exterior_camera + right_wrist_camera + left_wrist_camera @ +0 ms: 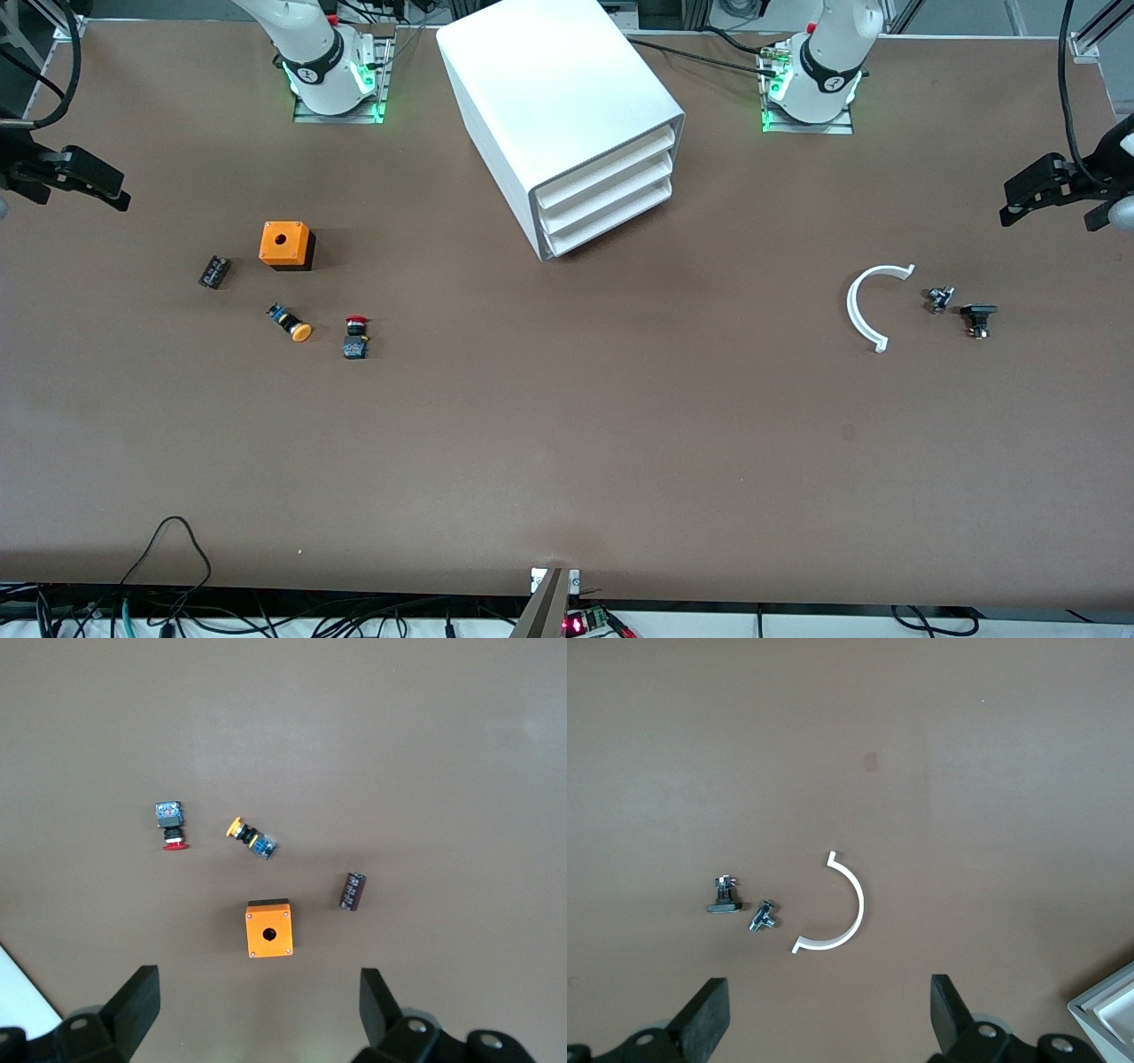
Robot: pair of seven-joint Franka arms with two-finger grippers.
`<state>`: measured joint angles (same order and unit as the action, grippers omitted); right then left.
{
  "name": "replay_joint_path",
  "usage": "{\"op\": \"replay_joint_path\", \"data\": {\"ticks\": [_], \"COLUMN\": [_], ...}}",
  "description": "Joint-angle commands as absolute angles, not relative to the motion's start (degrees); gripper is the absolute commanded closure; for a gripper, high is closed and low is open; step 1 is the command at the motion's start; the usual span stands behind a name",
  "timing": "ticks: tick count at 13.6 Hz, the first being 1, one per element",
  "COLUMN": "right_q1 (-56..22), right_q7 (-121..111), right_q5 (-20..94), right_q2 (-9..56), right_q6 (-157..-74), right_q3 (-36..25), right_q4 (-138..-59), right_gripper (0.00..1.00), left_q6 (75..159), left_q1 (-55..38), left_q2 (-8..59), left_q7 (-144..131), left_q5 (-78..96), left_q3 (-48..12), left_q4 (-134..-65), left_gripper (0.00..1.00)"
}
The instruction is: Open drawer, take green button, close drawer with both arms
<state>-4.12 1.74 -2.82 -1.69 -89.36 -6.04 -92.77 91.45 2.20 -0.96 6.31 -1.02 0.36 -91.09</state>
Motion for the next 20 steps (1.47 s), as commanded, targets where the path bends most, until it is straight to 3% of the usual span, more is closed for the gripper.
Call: {"op": "replay_joint_path", "data": {"ticks": [1, 10, 12, 14, 18, 20], "right_q1": [-4.04, -3.78, -3.95, -4.22, -4.13, -4.04], "right_q7": [1.14, -0.79, -0.97, -0.97, -0.79, -0.88], "right_q5": [-2.90, -2.37, -2.81, -2.81, -2.37, -2.46], "right_q2": [-1.58, -1.58, -1.58, -1.58, -1.58, -1.58], "right_q6": [-89.56, -89.47, -89.73, -89.82, -89.56, -89.47], "right_q3": [-5.98, -6.24, -6.15, -5.80, -5.89, -5.98], "right_q4": [-92.99, -92.64, -92.29, -92.29, -92.29, -92.37], "right_gripper": [0.00, 0.00, 0.00, 0.00, 0.00, 0.00], "left_q6": [89.74, 89.20, 89.48, 90.17, 90.61, 90.62], "left_q1": [1.85, 1.50, 1.32, 1.06, 1.06, 1.32], "left_q2": [0.26, 0.96, 1.40, 4.64, 10.79, 13.78], "left_q7": [7.56, 7.82, 7.39, 7.82, 8.00, 7.91], "left_q5": [-1.67, -1.67, -1.76, -1.67, -1.41, 6.71], "left_q3": [0.70, -0.35, -3.58, -5.09, -9.22, -9.84], "left_q4": [-88.59, -88.15, -89.73, -94.28, -96.15, -97.55], "left_gripper": [0.00, 0.00, 0.00, 0.00, 0.00, 0.00]}}
